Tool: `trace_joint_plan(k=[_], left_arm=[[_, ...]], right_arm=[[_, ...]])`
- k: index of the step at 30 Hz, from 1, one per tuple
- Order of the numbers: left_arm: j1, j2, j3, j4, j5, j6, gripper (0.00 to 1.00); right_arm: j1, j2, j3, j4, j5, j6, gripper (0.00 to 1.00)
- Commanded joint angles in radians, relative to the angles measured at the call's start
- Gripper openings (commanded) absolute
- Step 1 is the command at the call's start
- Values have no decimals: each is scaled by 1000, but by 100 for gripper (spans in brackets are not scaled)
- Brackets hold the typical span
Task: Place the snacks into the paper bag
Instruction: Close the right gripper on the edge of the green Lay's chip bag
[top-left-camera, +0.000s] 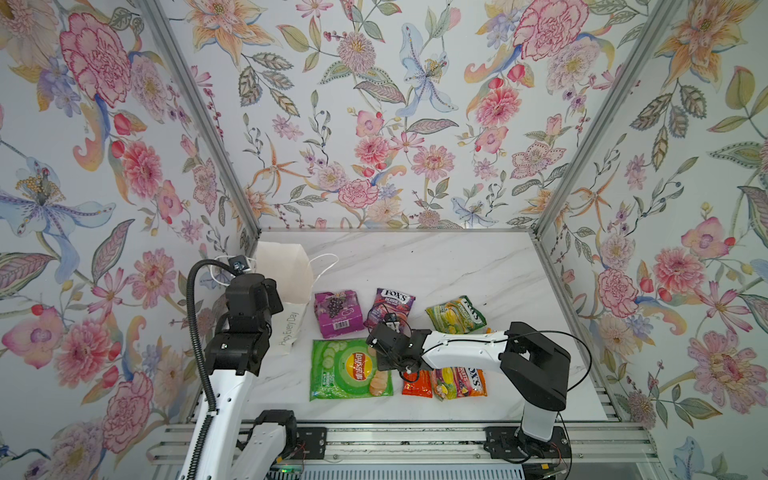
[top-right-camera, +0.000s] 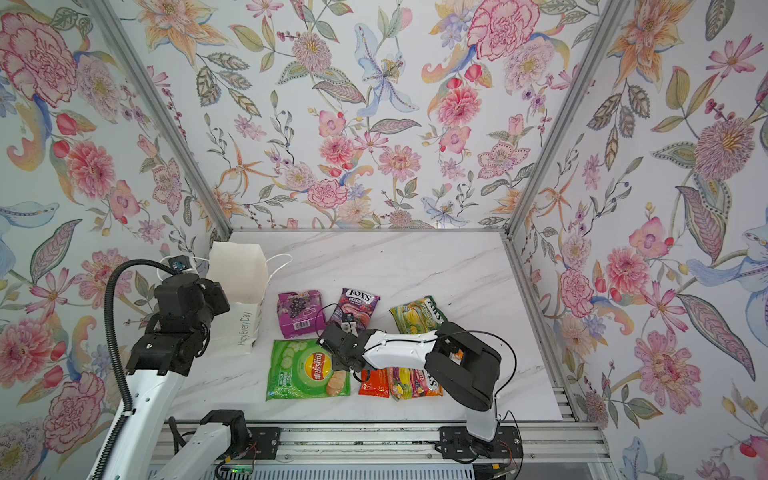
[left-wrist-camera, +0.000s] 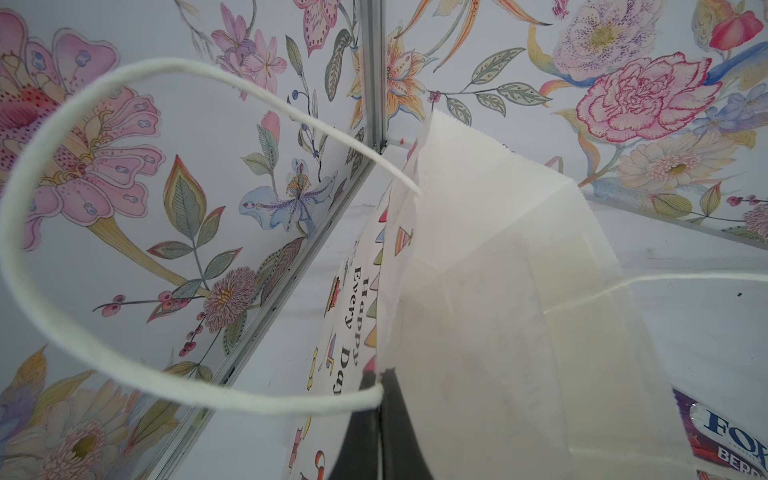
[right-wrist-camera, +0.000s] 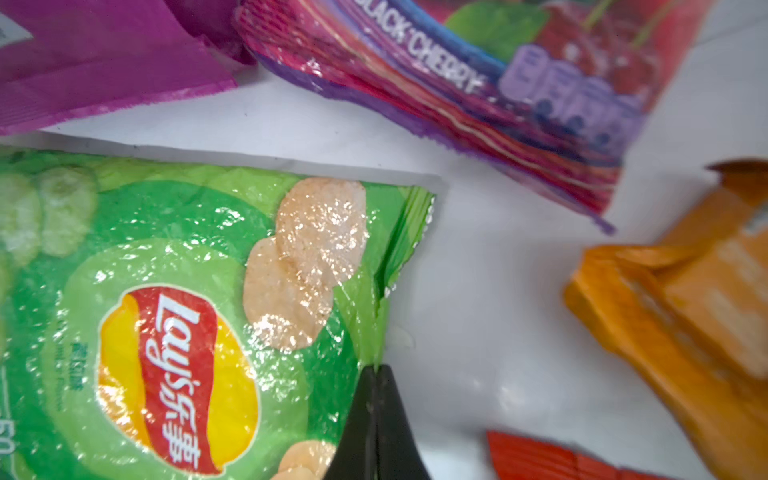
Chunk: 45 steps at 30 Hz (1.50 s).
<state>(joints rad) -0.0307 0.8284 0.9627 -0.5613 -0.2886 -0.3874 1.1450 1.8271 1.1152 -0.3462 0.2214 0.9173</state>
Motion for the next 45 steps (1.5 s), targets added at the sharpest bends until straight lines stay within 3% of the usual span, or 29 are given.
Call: trace_joint_plan(k=[1,9,15,20,22,24,26,33,41,42,45], left_arm=[[8,1,29,-18,33,25,0],[8,0,0,22,80,25,0],[8,1,-18,41,99,24,0],[8,-4,-29,59,111,27,0],[7,-10,-36,67,114,26,0],[8,-9,-37,70,114,24,0],[8,-6,-38,72,118,25,0],[8,-5,-41,77,127,33,0],[8,-6,-48,84,158,30,0],[8,-5,-46,83,163,32,0],[7,1,-38,78,176,35,0]], right_arm=[[2,-78,-57,-39,51,50,0],[9,-234,-170,-41,62,111,0],[-2,-356,-228,-179,74,167,0],[-13,-377,-291,-183,68,189,0],[-14,-349,-280,-168,53,163,21],[-10,-311,-250,-167,53,147,49],[-9,-284,-233,-168,57,158,64],[-13,-205,-156,-168,93,126,82],[-24,-62,-82,-165,39,72,75],[-25,-56,-79,-165,34,71,71],[-24,-61,-88,-157,36,72,45]])
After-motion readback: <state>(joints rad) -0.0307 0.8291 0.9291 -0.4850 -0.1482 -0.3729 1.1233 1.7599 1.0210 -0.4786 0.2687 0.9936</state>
